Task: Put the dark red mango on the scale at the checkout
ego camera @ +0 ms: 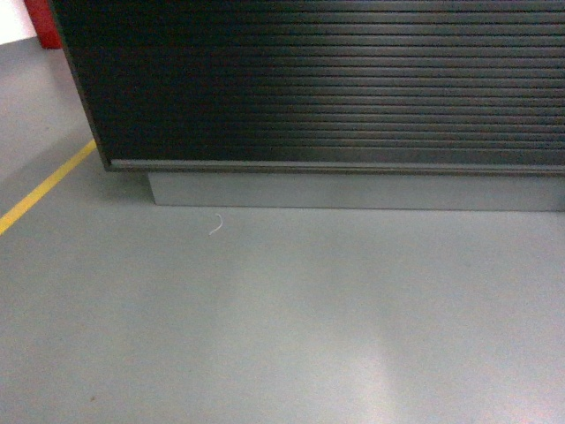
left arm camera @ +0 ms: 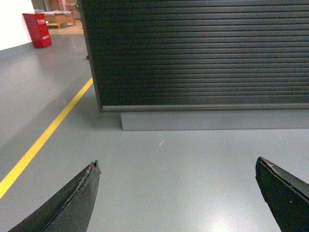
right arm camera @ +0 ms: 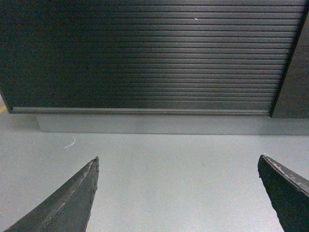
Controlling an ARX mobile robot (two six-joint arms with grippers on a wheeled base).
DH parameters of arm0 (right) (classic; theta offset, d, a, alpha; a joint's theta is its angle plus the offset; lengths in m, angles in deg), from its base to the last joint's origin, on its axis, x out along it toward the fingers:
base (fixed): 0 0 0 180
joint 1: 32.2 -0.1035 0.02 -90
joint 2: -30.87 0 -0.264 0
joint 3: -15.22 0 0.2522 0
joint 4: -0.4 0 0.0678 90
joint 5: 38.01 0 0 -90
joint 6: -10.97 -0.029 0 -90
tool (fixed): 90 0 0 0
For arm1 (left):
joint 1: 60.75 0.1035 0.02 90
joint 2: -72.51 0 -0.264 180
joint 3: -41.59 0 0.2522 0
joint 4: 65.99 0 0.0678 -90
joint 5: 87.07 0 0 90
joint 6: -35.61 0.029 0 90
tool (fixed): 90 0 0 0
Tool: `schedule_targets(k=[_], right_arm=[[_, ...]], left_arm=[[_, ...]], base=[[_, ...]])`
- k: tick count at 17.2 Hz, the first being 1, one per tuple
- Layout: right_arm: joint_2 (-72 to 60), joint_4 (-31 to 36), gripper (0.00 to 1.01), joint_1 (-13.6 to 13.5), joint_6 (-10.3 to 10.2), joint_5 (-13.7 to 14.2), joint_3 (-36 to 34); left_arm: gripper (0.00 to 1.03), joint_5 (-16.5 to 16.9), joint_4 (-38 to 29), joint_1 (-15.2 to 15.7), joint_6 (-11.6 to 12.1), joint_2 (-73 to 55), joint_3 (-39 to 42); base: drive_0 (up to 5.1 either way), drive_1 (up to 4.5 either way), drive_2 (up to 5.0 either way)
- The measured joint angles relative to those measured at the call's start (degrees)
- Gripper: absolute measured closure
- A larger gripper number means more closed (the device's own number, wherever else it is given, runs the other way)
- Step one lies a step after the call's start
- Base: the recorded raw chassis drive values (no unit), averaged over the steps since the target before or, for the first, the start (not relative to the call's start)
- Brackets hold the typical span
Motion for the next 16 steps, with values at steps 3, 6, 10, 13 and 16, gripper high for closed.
schedule_targets(k=[3, 6, 10, 13, 16], right_arm=[[0.0, 0.04, 0.03, 0.0, 0.0, 0.0, 0.0], [0.0, 0.07, 0.03, 0.0, 0.0, 0.0, 0.0], [0.0, 0.04, 0.03, 0.0, 0.0, 0.0, 0.0], [0.0, 0.04, 0.03, 0.0, 0.0, -0.02, 0.0], [0.0, 0.13, 0.03, 0.0, 0.0, -0.02, 0.0]], left_arm=[[0.05, -0.04, 0.11, 0.0, -0.02, 0.0, 0.0], [0.05, -0.04, 0.04, 0.0, -0.02, 0.0, 0.0], [0.05, -0.07, 0.11, 0.0, -0.02, 0.0, 0.0], [0.05, -0.09, -0.04, 0.0, -0.02, 0.0, 0.0], [0.05, 0.0, -0.09, 0.0, -0.02, 0.0, 0.0]], base=[[0.1, 4.35, -4.2], [0.0, 4.24, -4.3], [0.0, 4.31, -4.2], [0.0, 4.28, -4.3], [0.0, 4.26, -4.3]])
